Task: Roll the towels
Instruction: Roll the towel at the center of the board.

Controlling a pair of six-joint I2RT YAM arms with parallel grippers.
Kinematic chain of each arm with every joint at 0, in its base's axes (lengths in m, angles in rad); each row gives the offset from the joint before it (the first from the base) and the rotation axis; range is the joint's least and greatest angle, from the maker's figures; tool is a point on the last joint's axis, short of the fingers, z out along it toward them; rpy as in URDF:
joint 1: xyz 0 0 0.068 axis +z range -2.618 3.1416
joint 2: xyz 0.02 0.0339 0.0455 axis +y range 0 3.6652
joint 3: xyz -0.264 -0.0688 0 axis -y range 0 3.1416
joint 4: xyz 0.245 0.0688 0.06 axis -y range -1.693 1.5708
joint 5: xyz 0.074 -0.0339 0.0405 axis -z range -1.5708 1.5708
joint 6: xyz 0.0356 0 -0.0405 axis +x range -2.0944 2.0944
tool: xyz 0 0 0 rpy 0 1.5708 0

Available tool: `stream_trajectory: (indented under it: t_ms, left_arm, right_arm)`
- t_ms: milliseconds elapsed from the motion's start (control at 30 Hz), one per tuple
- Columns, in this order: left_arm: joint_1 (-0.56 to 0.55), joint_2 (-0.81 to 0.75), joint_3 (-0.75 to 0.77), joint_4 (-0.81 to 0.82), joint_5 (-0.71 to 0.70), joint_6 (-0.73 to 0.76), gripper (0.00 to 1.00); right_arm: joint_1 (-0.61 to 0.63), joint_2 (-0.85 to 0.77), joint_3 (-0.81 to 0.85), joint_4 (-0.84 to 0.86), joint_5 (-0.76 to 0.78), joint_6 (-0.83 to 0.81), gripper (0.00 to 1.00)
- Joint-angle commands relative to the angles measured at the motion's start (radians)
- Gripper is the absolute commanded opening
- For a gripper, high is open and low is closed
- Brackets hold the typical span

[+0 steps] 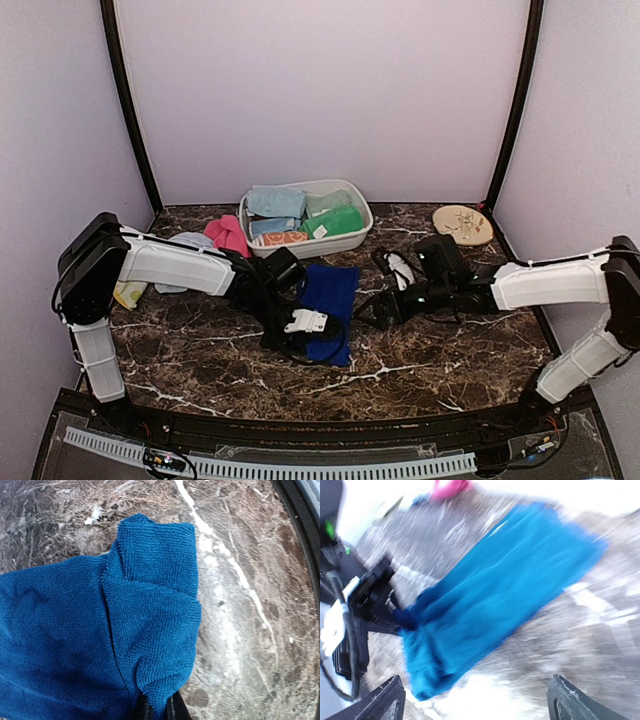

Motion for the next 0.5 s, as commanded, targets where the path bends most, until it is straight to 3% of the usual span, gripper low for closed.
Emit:
stream_trajectory:
  t_ms: [0, 100, 167, 233, 367, 467]
  left_arm:
    - [0.018, 0.014, 0.043, -0.166, 0.155, -0.053, 0.00]
    - [0.039, 0.039, 0.079, -0.229, 0.235, -0.067, 0.00]
    - [0.055, 0.060, 0.100, -0.267, 0.275, -0.074, 0.00]
    - [0.067, 0.081, 0.117, -0.301, 0.312, -0.078, 0.00]
    - [0.092, 0.128, 0.155, -0.361, 0.394, -0.089, 0.00]
    - [0.120, 0.170, 0.192, -0.410, 0.450, -0.097, 0.00]
  right_arm:
    - [0.007, -0.262, -0.154, 0.228, 0.456, -0.027, 1.00]
    - [-0.002, -0.446, -0.334, 0.431, 0.577, 0.114, 1.00]
    - [-0.004, -0.488, -0.415, 0.582, 0.538, 0.108, 1.00]
    - [0.036, -0.483, -0.384, 0.519, 0.428, -0.083, 1.00]
    - [0.314, -0.450, -0.368, 0.371, 0.626, -0.442, 1.00]
    - [0.482, -0.400, -0.375, 0.334, 0.717, -0.593, 0.98]
